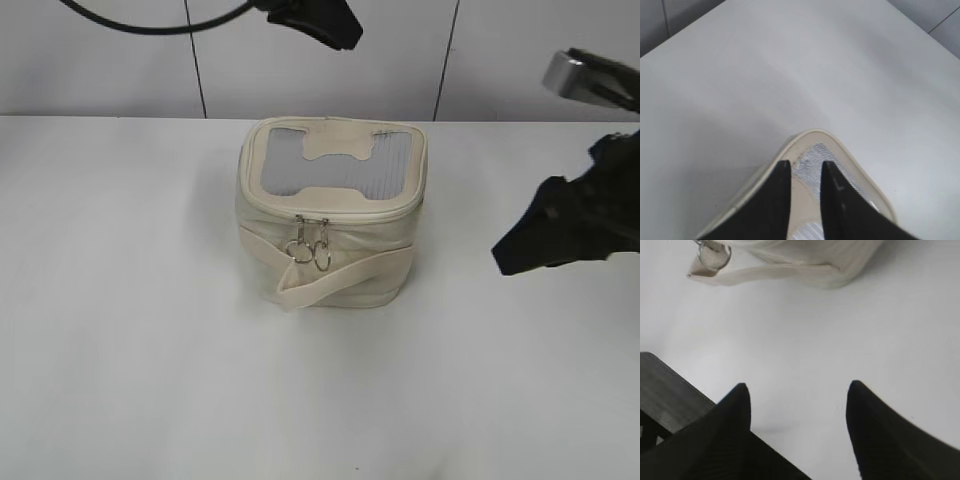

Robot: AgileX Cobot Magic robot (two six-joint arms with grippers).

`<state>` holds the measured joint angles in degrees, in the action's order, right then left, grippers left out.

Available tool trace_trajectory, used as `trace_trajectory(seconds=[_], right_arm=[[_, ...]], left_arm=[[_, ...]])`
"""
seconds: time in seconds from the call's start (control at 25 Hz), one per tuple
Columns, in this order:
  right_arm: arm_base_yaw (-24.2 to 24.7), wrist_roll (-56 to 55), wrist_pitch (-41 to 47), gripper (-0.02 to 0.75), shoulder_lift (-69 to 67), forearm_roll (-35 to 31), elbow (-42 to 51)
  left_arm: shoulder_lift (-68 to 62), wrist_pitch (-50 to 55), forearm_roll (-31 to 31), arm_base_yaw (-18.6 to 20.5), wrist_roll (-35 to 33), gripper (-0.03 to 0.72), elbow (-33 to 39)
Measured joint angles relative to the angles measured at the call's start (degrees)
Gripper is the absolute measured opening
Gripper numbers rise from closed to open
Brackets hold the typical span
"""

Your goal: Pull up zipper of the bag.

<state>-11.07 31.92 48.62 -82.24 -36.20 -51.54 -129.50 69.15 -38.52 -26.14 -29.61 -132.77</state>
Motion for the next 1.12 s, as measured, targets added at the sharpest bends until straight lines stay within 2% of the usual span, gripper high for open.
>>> trace_trajectory(seconds=[0.08, 0.2, 0.4, 0.48, 0.6, 0.72, 0.92, 1.0, 1.12], right_arm=[[0.07, -3.23, 1.7, 0.474, 5.55, 3.49, 1.21], [0.18, -6.92, 5.36, 0.474, 14.33, 7.05, 2.84], [0.18, -11.46, 11.2, 0.473, 28.58, 12.1, 6.18], [0.18, -12.66, 14.25, 0.473, 33.69, 13.71, 8.14], [0.18, -15.0, 16.95, 0.473, 41.85, 16.15, 11.57], [0.18, -17.43, 17.71, 0.479, 48.9, 18.63, 14.41], [0.18, -20.14, 17.89, 0.527, 58.58, 22.07, 17.27], [0.18, -21.39, 17.91, 0.53, 62.48, 24.04, 18.86], [0.18, -22.05, 17.96, 0.531, 67.49, 25.54, 20.29]], left_arm=[[4.81, 0.05, 0.43, -0.47, 0.66, 0.113, 3.87], [15.52, -0.46, 2.22, -1.68, 0.9, 0.078, 13.95], [43.42, -11.71, 8.59, -4.74, 6.1, 0.069, 41.56], [55.5, -16.27, 12.63, -5.62, 10.18, 0.069, 51.99], [73.1, -17.76, 20.35, -5.81, 16.14, 0.078, 64.9], [90.18, -12.5, 25.54, -5.81, 18.77, 0.141, 74.53], [108.93, -2.55, 31.94, -5.87, 25.43, 0.361, 83.81], [115.87, -1.54, 36.07, -5.87, 29.61, 0.403, 86.97], [123.27, -1.65, 38.52, -5.87, 31.97, 0.422, 91.82]])
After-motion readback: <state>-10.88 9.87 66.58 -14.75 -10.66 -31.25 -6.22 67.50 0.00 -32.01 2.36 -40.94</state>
